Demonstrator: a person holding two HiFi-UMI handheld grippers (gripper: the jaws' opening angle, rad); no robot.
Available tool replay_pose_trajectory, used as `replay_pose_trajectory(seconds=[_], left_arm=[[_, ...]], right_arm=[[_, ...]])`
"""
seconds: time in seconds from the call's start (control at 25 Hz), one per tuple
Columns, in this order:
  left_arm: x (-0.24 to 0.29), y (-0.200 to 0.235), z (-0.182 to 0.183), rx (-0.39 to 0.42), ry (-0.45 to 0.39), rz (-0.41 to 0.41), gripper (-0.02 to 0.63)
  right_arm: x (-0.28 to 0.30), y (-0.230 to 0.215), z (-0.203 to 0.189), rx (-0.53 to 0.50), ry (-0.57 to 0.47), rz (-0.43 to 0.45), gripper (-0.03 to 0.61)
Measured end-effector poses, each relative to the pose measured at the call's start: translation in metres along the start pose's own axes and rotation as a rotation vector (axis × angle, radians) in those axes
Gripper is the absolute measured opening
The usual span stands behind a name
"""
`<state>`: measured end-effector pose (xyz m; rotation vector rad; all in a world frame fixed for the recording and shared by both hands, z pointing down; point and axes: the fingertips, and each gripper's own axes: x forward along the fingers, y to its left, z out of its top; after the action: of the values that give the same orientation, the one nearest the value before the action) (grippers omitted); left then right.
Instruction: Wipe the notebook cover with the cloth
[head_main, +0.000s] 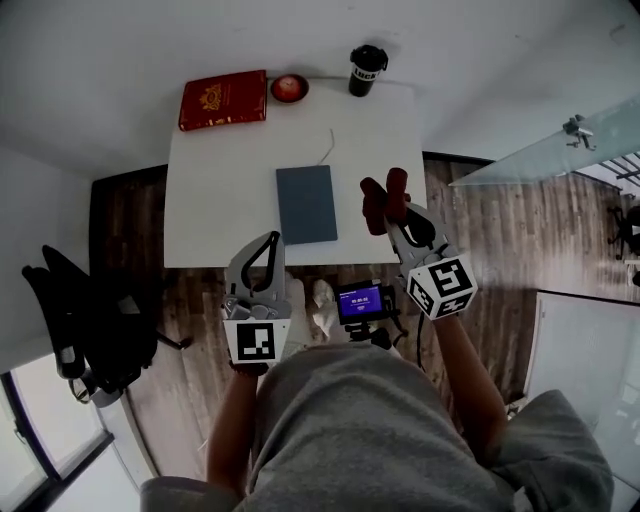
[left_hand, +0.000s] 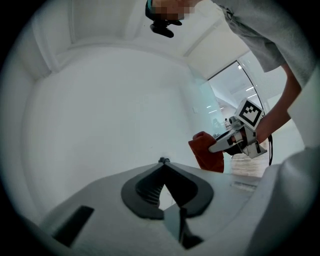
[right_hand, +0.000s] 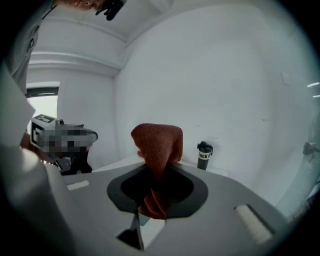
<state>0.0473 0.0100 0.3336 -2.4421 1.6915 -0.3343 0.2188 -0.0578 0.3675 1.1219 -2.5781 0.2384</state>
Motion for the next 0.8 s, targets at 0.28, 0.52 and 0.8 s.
replay_pose_trajectory(seconds=[0.28,0.52,0.8], left_arm=[[0.016,0.048,-0.052,-0.181,0.013,-0.039,0.0],[0.031,0.044,-0.104,-0.235,0.097,-0.172,0.019],[0.037,0.021,-0.163,-0.234,0.226,-0.264,0.041]], right_arm=[[0.041,0.019,0.013,-0.046,0.08,0.006,0.081],[0.075,0.028,0.018,-0.028,0.118,-0.002,0.081],[0.139,0.02,-0.011,-0.107,0.207,0.103,0.081]])
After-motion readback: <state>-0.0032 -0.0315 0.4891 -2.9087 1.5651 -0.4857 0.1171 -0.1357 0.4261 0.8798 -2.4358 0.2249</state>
